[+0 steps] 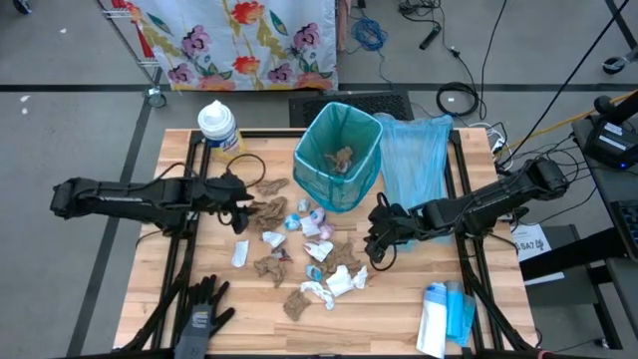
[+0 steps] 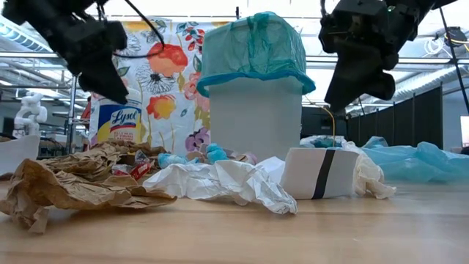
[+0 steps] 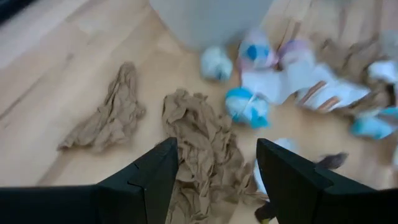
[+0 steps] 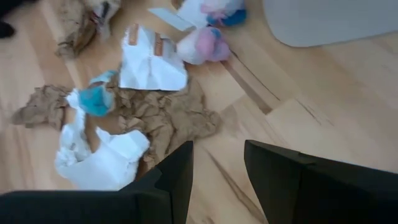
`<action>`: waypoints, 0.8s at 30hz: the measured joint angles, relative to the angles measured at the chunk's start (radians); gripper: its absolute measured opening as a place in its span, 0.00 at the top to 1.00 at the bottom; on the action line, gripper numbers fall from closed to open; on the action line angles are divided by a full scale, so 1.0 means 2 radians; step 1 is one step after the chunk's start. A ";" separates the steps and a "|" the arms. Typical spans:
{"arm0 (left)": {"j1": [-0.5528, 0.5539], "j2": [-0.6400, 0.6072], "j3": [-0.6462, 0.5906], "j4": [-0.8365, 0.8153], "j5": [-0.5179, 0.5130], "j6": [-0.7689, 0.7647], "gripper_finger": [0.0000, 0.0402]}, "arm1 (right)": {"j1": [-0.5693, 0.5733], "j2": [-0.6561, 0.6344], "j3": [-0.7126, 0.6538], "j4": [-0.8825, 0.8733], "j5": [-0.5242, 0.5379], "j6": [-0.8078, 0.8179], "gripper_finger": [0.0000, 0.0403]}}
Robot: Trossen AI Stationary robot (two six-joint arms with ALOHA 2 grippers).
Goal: Place trash/remove bag and relplace
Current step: Put the brown napkin into the trash bin
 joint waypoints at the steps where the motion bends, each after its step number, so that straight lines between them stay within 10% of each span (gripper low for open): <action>1: 0.000 0.011 0.000 0.000 0.000 0.000 0.45 | 0.002 0.000 0.000 0.004 0.000 -0.001 0.67; 24: 0.002 0.212 0.000 0.041 -0.015 -0.004 0.55 | 0.012 0.000 0.000 0.018 0.000 0.009 0.67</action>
